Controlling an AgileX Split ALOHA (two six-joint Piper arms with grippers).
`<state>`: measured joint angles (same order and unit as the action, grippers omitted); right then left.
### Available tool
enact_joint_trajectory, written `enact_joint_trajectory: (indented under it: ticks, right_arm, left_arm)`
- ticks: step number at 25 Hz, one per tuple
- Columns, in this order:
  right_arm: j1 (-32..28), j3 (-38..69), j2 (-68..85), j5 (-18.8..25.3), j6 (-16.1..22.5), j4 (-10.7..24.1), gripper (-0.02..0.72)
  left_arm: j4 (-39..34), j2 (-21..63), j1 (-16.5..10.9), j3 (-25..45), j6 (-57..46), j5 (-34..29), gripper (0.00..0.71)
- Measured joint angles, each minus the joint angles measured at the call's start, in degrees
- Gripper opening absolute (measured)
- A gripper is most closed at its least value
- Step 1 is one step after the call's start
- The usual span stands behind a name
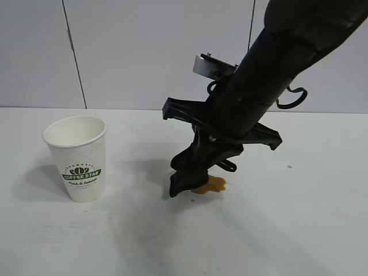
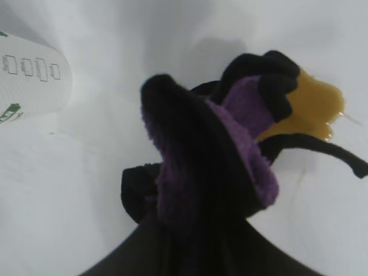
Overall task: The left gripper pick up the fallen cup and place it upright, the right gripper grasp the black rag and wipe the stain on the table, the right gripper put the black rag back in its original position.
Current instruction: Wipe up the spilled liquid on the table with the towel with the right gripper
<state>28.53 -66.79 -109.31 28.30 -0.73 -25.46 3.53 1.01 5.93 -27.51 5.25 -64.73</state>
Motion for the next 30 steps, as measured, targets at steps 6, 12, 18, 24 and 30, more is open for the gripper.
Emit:
enact_joint_trajectory:
  ticks: [6,12,18,24,30]
  right_arm:
    - [0.2,0.0,-6.64,-1.05,0.73,-0.13,0.08]
    - [-1.8,-2.31,-6.8,2.76,0.73,1.26,0.08]
    - [-8.86,-4.34,-6.8,8.73,2.97,9.47,0.08]
    - [-13.98,-4.65,-6.74,12.41,6.63,15.98,0.08]
    - [-10.91,-4.65,-6.74,12.11,4.61,10.71,0.08]
  left_arm:
    - [0.0,0.0,0.0,0.0,0.0,0.0,0.663]
    - [0.0,0.0,0.0,0.0,0.0,0.0,0.663]
    - [0.0,0.0,0.0,0.0,0.0,0.0,0.663]
    - [-0.02,0.0,0.0,0.0,0.0,0.0,0.663]
    - [-0.02,0.0,0.0,0.0,-0.05,0.0,0.663]
